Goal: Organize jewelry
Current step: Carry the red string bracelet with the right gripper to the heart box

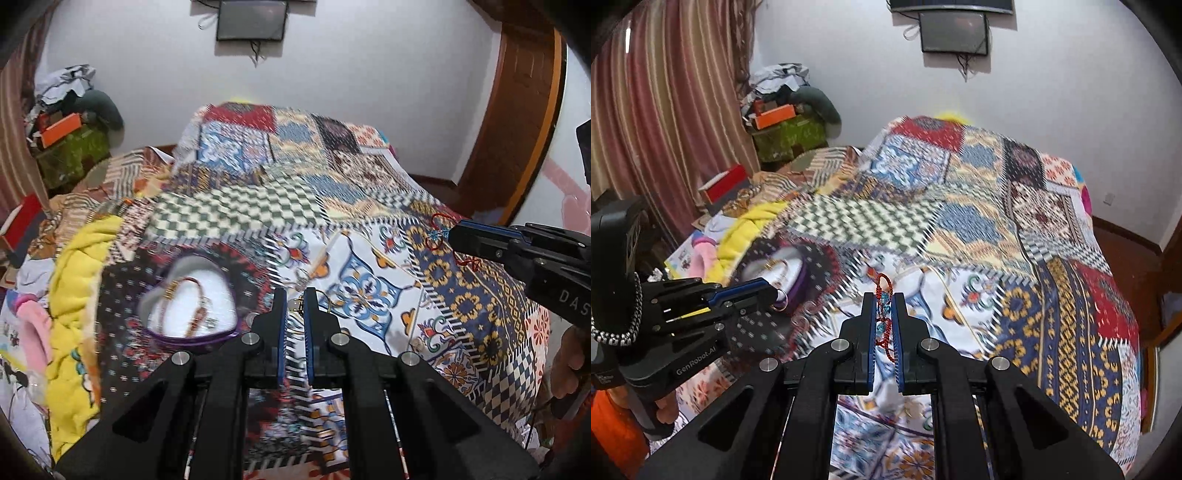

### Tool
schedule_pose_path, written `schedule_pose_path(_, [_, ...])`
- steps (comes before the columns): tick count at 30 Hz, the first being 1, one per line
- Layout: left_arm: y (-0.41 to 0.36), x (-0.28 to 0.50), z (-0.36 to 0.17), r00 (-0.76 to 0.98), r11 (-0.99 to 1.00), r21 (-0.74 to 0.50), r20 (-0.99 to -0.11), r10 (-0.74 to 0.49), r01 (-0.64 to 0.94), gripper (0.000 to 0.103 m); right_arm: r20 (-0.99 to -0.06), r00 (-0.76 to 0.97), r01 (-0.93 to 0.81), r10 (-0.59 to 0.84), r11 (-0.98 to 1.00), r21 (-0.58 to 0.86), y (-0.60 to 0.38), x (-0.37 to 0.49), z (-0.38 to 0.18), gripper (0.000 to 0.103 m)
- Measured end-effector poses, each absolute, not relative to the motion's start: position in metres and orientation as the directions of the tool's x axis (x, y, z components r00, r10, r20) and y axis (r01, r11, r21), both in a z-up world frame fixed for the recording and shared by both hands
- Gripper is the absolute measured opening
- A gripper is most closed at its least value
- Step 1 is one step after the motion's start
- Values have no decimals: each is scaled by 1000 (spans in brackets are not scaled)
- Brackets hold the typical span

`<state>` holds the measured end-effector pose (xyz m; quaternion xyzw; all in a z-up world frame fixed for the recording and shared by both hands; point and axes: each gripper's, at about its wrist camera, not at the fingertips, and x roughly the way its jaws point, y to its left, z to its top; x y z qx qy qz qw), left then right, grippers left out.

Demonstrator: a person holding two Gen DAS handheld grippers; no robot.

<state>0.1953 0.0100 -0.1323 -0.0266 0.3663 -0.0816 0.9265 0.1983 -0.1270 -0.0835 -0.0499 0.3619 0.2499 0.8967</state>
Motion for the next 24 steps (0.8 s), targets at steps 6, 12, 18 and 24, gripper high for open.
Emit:
schedule_pose_path(6, [35,185,-119,758,991,-106,-640,-130,81,7,-643,617,-527,453,845,90,-102,196,-69,7])
schedule_pose_path(12, [68,179,-108,790,993,-113,-607,-81,15,7,-622,610,-568,491,818,89,-79,196,-60,7])
schedule_pose_path(18, [96,175,-104,806,992,-121,-590,-34,-47,7,-615,588,-609,525,788,91,-56,200,-59,7])
schedule_pose_path(24, [116,178,-109,808,988,-131,-589,-15,-77,7,-622,559,-639,549,763,98,-34,205,-66,7])
